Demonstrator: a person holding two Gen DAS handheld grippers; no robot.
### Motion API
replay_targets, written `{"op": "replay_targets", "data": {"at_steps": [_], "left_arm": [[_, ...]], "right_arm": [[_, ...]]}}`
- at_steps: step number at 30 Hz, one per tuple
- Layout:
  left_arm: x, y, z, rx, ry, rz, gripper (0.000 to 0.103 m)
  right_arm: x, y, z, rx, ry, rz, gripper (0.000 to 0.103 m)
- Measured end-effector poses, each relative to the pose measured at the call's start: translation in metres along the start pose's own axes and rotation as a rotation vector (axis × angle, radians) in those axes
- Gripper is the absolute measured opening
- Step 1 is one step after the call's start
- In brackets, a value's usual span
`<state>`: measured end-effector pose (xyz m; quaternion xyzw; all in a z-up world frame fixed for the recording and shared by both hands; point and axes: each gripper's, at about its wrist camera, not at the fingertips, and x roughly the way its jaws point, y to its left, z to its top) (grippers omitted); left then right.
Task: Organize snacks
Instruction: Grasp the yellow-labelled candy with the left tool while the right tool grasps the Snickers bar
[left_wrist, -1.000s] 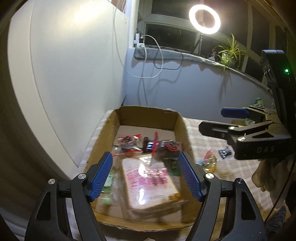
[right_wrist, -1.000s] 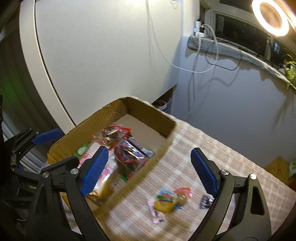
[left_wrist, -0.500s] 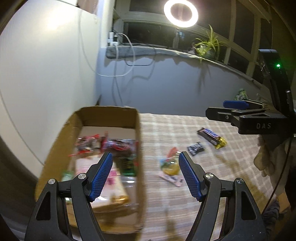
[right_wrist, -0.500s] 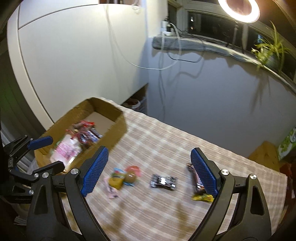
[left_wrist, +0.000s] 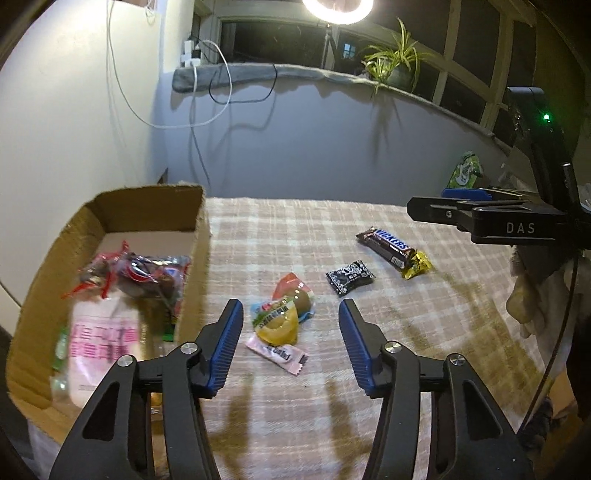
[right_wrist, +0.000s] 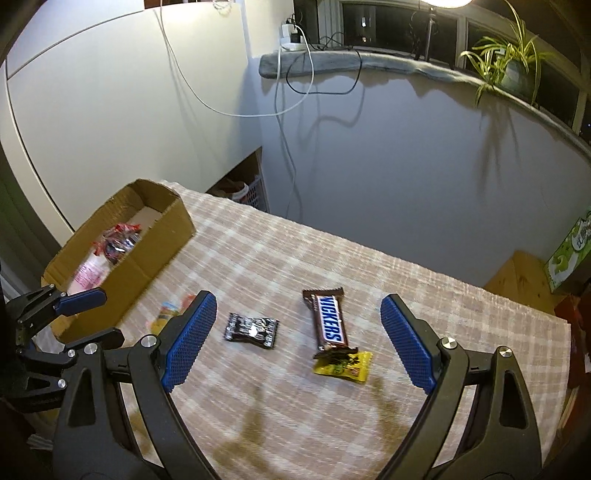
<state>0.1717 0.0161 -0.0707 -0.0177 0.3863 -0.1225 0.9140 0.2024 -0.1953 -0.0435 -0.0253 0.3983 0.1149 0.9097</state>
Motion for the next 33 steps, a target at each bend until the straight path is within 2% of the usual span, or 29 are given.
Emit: {"op": "replay_targets", "data": {"at_steps": [7,20,30,33], "left_arm": [[0.027,-0.005,-0.004,-0.008,0.054,0.037,0.047],[0.054,-0.008,-0.008,-0.001,0.104,0.098,0.041],[0.064,-0.004,-0.009,-0.023,0.115,0.094,0.040],[0.065,-0.003,-0.008,-0.026,0.113,0.116,0.029]], "right_arm": [[0.024,-0.016,-0.010,-0.009,0.046,0.038,0.093],[0.062,-0.033,-0.017,-0.008,0.096,0.079,0.093],[0.080,-0.032,-0.018,-0.022,0.121,0.097,0.092],[0.087,-0.030,-0.019,-0.026,0.138,0.104,0.084]]}}
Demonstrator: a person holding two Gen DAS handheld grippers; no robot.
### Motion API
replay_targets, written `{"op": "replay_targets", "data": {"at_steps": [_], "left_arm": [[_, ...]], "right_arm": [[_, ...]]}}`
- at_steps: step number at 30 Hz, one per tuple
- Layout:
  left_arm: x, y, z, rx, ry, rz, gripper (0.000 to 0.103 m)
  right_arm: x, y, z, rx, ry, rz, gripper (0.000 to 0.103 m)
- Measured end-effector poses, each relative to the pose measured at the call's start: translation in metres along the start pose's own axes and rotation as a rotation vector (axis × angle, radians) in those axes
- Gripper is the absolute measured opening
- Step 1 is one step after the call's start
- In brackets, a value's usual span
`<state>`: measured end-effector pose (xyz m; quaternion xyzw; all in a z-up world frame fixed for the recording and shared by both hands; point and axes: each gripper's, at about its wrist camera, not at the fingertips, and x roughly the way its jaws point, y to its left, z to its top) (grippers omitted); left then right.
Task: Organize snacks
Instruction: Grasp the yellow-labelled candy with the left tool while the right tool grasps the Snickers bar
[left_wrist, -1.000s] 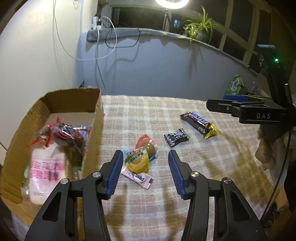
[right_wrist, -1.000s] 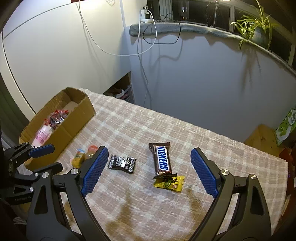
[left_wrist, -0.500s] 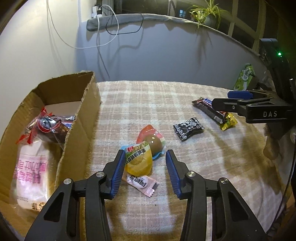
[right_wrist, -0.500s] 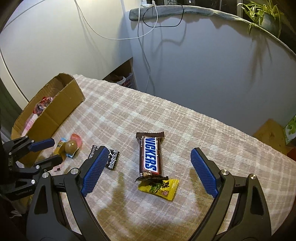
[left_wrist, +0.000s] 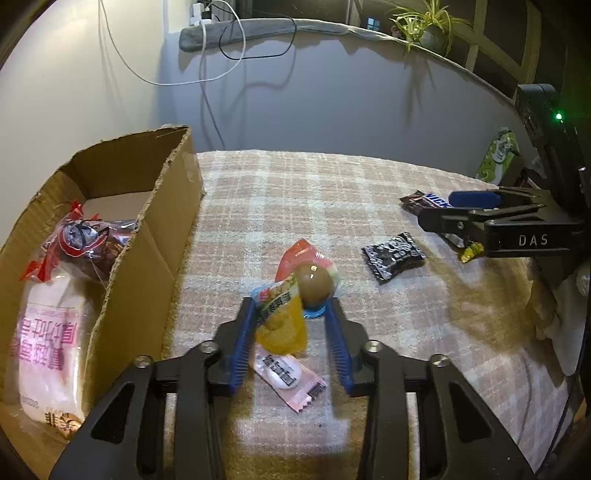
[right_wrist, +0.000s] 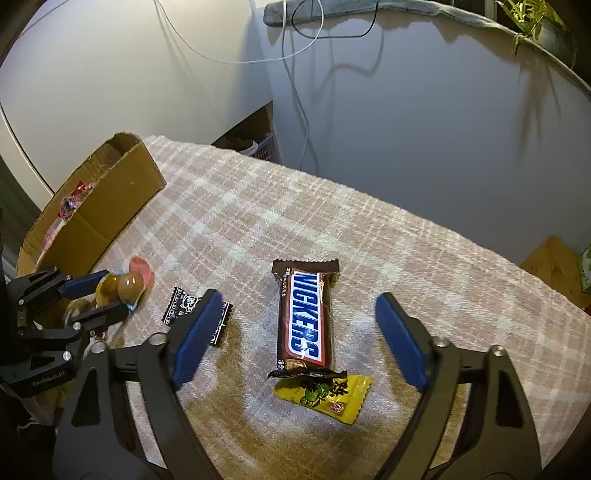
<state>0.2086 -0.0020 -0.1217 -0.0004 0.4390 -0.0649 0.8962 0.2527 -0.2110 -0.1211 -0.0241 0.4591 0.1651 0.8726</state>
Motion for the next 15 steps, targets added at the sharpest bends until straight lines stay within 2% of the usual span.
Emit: {"op": "replay_targets", "data": {"at_steps": [1,4,6,10,15], "left_arm": [[0.0003,0.0009,0.0003,-0.005,-0.001,0.009,0.024],[0.0015,0.0019,-0.0001,-0.006,-0.005,0.018,0.022],[0.0022,0.0006,-0.0003,0.002,-0.009,0.028,0.022],[0.0021,0.0007,-0.0005,-0.003,-0.014,0.035,0.021],[-0.0012,0.0010,-0.0008,-0.012,-0.017,0.028,0.021]], "right_arm": [[0.0019,-0.0001,-0.0004,-0.001,0.004,0.000,0.081],[0.0040,-0.0011,-0.0021,-0.002,0.003,-0.007,0.073],[0.0031,-0.0028,-0.0022,0.004,-0.004,-0.015,0.065],[0.0011,-0.0079,-0.0020,0.011,-0.006,-0.015,0.030],[-0.0022,-0.0092,-0.0049,0.017,-0.012,-0.014,0.030]]}}
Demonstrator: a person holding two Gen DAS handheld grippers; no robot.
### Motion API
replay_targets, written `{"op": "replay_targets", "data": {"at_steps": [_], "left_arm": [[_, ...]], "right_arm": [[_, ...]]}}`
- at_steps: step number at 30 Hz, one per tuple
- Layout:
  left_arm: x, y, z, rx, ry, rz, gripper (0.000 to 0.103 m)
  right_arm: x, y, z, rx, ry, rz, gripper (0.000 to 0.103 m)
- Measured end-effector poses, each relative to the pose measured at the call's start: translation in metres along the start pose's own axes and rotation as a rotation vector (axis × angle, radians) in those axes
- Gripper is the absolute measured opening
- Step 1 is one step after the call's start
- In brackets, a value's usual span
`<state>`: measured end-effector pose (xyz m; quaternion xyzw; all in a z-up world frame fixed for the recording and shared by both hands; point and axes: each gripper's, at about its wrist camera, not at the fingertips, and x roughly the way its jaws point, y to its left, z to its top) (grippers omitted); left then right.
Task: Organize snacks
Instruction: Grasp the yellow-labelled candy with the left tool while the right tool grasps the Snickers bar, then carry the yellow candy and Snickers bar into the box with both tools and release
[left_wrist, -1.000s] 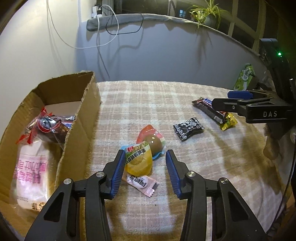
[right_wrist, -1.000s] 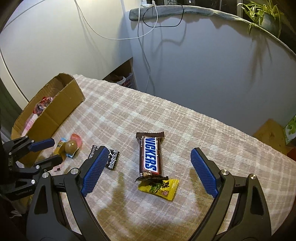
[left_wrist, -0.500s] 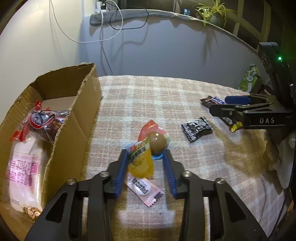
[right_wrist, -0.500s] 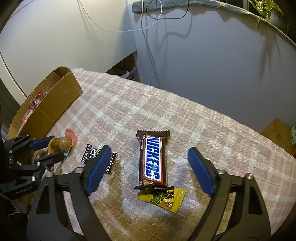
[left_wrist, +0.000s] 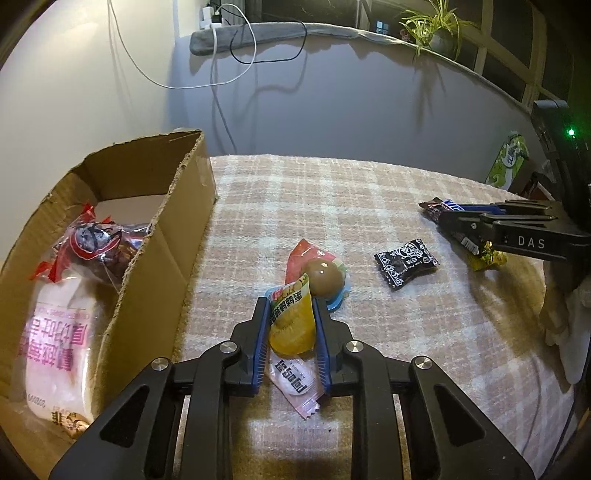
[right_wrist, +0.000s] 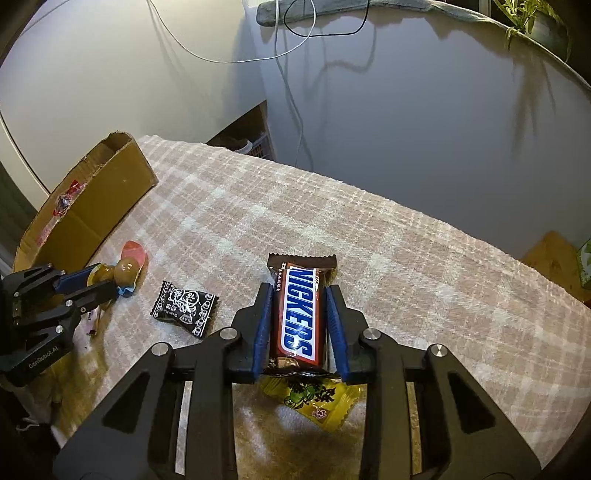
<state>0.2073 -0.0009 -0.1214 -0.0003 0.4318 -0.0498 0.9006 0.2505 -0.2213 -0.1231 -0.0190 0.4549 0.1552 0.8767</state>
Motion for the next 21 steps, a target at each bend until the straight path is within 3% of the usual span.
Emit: {"op": "replay_targets", "data": {"at_steps": [21], "left_arm": [[-0.056,0.013,0.004,-0.050,-0.099,-0.073,0.021]], "right_arm": [[-0.070,0.028,0.002,0.001,-0.110,-0.003,0.030]]}}
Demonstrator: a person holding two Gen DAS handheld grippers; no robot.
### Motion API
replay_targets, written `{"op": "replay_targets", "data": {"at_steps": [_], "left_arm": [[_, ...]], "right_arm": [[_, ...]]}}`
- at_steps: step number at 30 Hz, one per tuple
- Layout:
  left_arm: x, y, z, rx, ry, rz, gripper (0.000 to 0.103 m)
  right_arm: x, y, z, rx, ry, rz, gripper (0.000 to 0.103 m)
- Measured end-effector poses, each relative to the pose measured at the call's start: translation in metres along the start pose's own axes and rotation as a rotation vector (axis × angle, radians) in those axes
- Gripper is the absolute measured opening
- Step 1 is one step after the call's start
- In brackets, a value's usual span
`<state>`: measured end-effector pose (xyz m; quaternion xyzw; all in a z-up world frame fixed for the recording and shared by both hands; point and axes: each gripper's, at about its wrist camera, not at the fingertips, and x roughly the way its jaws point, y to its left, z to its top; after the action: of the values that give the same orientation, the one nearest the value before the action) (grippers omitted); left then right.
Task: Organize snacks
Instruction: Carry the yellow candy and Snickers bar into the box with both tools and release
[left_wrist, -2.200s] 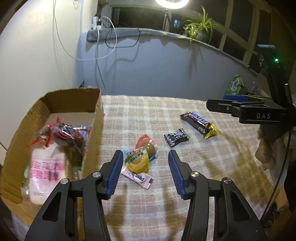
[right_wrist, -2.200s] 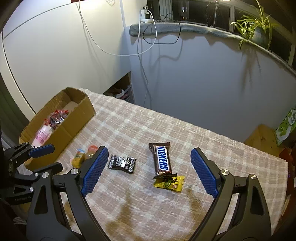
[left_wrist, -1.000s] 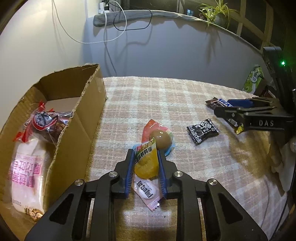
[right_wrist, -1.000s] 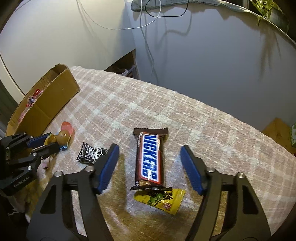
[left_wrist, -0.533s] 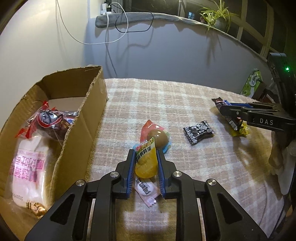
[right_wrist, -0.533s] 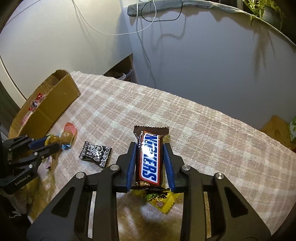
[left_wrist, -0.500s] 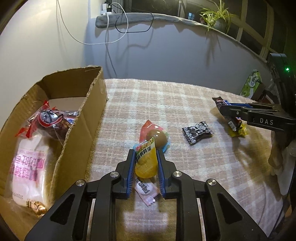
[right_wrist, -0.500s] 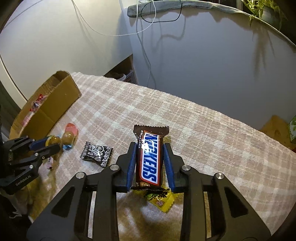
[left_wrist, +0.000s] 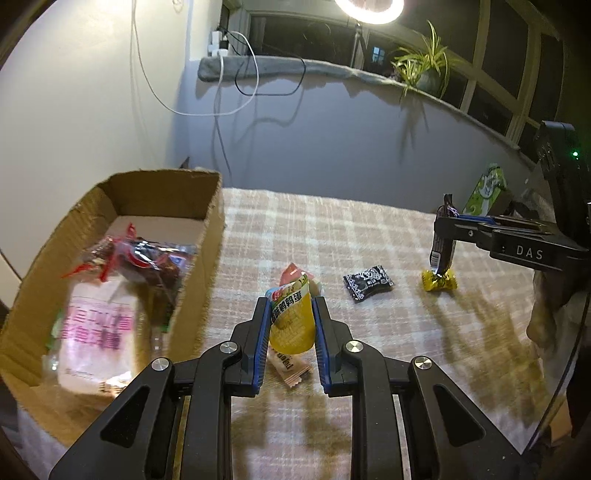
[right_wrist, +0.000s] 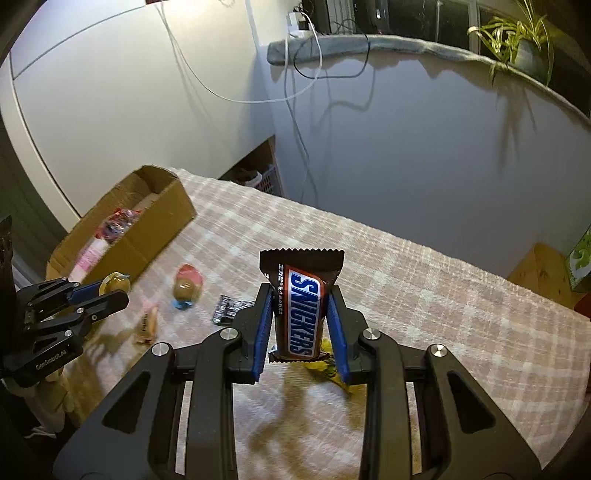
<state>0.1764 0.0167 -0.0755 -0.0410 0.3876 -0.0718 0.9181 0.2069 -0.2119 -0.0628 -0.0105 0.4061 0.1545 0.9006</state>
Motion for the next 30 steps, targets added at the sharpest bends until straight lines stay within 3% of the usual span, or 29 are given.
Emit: {"op": "replay_targets", "data": {"at_steps": [14,30], "left_arm": [[-0.041,0.052,0.004,-0.051,-0.077,0.041,0.021],[-0.045,0.123,0.035,-0.110,-0.124,0.099,0.021]], "right_arm": [[-0.021,0.075,0.026,-0.090,-0.049,0.035,0.030],[0.017,0.157,0.063,-0.148,-0.047,0.095,0.030]]}}
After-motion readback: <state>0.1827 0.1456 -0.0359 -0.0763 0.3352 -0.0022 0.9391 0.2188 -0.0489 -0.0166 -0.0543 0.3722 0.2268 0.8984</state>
